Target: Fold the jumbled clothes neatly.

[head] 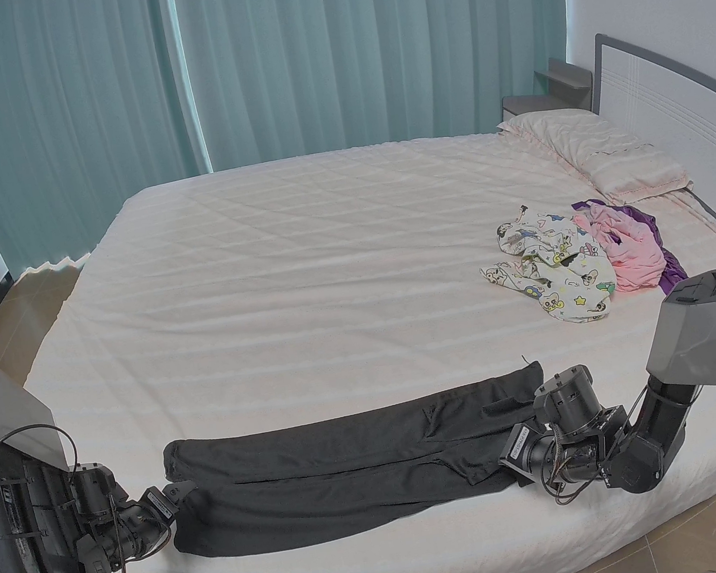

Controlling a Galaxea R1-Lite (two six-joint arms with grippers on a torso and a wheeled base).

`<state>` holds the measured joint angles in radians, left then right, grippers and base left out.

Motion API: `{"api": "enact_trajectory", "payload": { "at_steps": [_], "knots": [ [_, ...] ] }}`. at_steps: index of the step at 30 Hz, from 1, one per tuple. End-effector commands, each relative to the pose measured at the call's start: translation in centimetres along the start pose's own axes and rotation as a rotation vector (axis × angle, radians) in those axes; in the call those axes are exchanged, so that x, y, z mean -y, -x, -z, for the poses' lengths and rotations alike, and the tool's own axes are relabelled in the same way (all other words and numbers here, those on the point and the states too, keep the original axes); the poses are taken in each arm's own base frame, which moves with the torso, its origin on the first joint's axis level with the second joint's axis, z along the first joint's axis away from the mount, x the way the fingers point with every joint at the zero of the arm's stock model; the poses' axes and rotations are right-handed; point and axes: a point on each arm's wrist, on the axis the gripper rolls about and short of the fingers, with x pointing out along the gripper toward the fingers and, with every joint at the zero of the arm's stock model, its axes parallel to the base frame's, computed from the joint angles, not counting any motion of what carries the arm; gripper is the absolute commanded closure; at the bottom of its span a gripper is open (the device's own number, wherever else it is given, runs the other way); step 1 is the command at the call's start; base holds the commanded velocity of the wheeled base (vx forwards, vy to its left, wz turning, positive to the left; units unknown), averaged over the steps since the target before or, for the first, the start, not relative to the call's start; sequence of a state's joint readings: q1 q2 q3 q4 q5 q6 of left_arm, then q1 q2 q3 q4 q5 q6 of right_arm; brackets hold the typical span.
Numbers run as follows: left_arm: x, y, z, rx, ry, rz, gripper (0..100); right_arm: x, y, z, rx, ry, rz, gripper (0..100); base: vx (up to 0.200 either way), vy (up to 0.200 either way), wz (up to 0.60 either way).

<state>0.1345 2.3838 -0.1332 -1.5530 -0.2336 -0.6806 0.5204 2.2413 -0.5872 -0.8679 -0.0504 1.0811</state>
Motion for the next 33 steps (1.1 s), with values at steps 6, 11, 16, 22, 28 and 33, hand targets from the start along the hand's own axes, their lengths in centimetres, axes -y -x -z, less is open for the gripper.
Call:
{"api": "enact_trajectory", "payload": {
  "at_steps": [6, 11, 16, 22, 28, 33],
  "knots": [
    [0.1, -0.1, -0.1, 0.013, -0.005, 0.010, 0, -1.4, 2.5, -0.8, -0.005, 0.027, -0.016, 100, 0.000, 0.000, 0.00],
    [0.0, -0.1, -0.1, 0.013, -0.004, 0.007, 0, -2.0, 2.8, -1.1, -0.012, 0.060, -0.017, 100, 0.000, 0.000, 0.00],
    [0.0, -0.1, -0.1, 0.011, -0.005, 0.006, 0, -2.3, 3.8, -1.2, -0.036, 0.082, -0.033, 100, 0.000, 0.000, 0.00],
    [0.0, -0.1, 0.0, 0.009, -0.005, 0.005, 0, -2.0, 4.8, -1.0, -0.090, 0.117, -0.021, 100, 0.000, 0.000, 0.00],
    [0.0, -0.1, 0.0, 0.009, -0.005, 0.005, 0, -1.2, 5.0, -0.6, -0.121, 0.159, -0.002, 100, 0.000, 0.000, 0.00],
    [0.0, -0.2, -0.1, 0.012, -0.007, 0.004, 0, -0.7, 4.7, -0.3, -0.141, 0.173, 0.017, 0, 0.000, 0.000, 0.00]
  ]
}}
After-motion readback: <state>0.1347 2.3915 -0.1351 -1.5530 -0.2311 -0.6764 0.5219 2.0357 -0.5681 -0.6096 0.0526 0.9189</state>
